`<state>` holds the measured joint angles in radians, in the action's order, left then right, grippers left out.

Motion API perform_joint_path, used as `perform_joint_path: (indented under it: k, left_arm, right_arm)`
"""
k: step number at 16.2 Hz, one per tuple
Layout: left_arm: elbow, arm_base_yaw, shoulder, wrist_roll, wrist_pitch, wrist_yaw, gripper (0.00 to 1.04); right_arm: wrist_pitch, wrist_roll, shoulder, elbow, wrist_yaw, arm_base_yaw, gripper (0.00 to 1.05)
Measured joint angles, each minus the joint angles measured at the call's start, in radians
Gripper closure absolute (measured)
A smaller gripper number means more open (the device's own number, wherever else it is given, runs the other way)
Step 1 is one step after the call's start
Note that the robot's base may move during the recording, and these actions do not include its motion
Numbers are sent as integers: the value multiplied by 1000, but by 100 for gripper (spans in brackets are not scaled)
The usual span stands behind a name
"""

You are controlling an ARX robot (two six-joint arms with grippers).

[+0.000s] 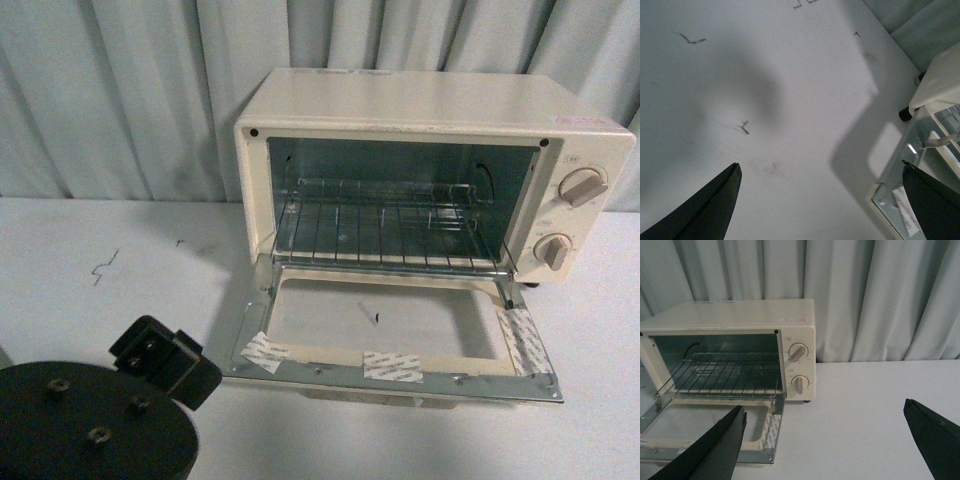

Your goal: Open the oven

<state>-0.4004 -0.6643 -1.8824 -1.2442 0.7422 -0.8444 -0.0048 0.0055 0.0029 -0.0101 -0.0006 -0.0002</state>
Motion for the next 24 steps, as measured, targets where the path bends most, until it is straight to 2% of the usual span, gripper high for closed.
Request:
perform_joint_path:
  k: [1, 2, 3, 4, 5, 6, 7, 8, 11, 13, 18, 20, 21, 24]
  left_arm:
    - [21, 0, 19, -16, -3, -4, 7]
    - [72, 27, -63, 92, 256, 90, 15]
    - [107, 57, -140, 225, 372, 173, 22]
    - [186, 103, -224, 438, 433, 264, 31]
    - [269, 137, -228, 591, 492, 301, 38]
    - [328, 175, -167, 734, 519, 333, 46]
    - [359, 225, -41, 943, 550, 385, 58]
    - [380, 261, 42, 1068, 552, 439, 69]
    - [403, 368, 328, 1202, 544, 546, 102]
    - [403, 432, 579, 1223, 533, 605, 103]
    - [403, 542, 1172, 1226, 17, 718, 103]
    - [402, 651, 1347, 1227, -164, 828, 103]
    - [402, 672, 1410, 1226, -229, 828, 103]
    - [394, 662, 1550, 1227, -407, 844, 103]
  right_arm:
    - [0, 0, 0, 0, 0, 0, 6]
    - [0, 0, 0, 0, 0, 0, 6]
    - [1, 0, 0, 0, 0, 0, 6]
    - [2, 0, 0, 0, 0, 0, 6]
    - [0, 0, 0, 0, 4, 0, 6]
    - [-2, -1, 2, 0, 2, 0, 6]
    - [2, 0, 2, 0, -2, 0, 6]
    - [1, 0, 1, 0, -1, 0, 6]
    - [0, 0, 1, 0, 1, 0, 6]
    - [1, 0, 1, 0, 1, 0, 6]
    - [1, 0, 1, 0, 1, 0, 6]
    - [1, 0, 1, 0, 1, 0, 6]
    - [1, 0, 1, 0, 1, 0, 6]
    - [1, 0, 1, 0, 1, 0, 6]
